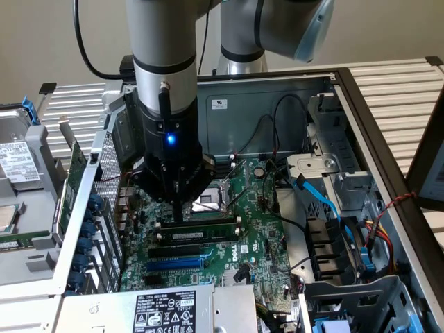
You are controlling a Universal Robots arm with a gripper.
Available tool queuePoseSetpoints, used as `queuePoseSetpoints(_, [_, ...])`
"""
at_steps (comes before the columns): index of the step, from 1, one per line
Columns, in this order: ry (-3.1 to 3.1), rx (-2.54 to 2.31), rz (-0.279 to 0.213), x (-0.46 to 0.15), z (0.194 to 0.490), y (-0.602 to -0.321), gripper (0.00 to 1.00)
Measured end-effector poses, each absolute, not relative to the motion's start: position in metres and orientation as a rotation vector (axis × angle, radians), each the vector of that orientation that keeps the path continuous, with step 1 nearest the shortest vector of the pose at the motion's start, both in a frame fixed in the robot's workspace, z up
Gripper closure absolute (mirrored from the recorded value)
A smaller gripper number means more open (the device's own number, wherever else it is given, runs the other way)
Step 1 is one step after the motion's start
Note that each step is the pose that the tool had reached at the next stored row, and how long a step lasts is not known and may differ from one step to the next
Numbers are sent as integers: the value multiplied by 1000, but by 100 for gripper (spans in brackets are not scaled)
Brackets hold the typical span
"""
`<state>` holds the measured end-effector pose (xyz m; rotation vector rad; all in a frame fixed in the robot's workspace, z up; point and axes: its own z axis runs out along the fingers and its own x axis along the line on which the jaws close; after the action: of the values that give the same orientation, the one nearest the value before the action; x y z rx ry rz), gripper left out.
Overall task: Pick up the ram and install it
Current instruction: 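Press down the ram until it locks into place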
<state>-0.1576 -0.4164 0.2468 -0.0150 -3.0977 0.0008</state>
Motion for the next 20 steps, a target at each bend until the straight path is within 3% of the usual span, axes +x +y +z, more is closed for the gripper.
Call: queuePoseSetpoints(20, [-3097,-13,14,-117,261,-415,90])
